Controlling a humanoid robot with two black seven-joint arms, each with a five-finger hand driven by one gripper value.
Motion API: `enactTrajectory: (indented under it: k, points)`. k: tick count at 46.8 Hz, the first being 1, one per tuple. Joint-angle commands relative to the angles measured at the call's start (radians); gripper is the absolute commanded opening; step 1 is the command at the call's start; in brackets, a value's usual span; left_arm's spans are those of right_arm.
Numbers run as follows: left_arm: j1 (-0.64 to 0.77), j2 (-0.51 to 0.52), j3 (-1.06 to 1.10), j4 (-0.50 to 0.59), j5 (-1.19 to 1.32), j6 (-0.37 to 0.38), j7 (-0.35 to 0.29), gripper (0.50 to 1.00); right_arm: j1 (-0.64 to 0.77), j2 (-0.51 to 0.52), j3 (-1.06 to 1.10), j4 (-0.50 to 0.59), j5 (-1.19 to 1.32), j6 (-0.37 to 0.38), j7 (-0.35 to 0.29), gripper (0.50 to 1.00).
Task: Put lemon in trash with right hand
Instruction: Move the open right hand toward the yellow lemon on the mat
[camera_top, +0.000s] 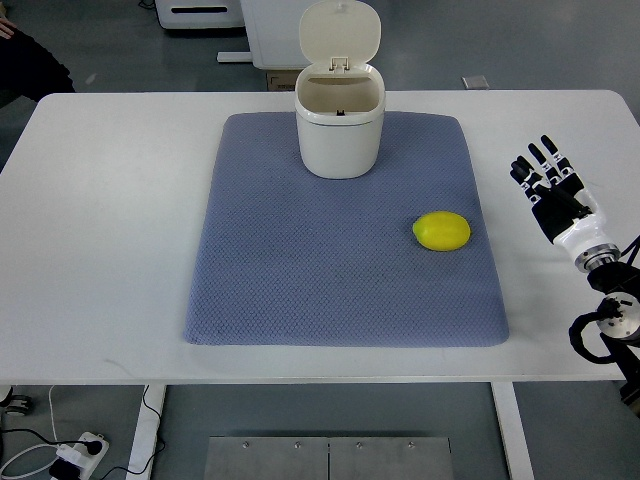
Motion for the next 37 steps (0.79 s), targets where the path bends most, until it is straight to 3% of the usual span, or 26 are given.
enactTrajectory:
  k: [1, 25, 37]
  points:
    - [0.0, 0.0, -0.001, 0.001, 0.0, 0.0, 0.0, 1.0, 0.001, 0.0, 0.0, 0.0, 0.0, 0.0, 0.002, 1.0]
    - [0.003, 0.0, -0.001, 0.001, 0.0, 0.0, 0.0, 1.0, 0.006, -0.038, -0.046, 0.006, -0.009, 0.015, 0.005, 1.0]
    - [0.009, 0.0, -0.001, 0.001, 0.0, 0.0, 0.0, 1.0, 0.082, -0.152, -0.304, 0.006, -0.04, 0.014, 0.141, 0.998]
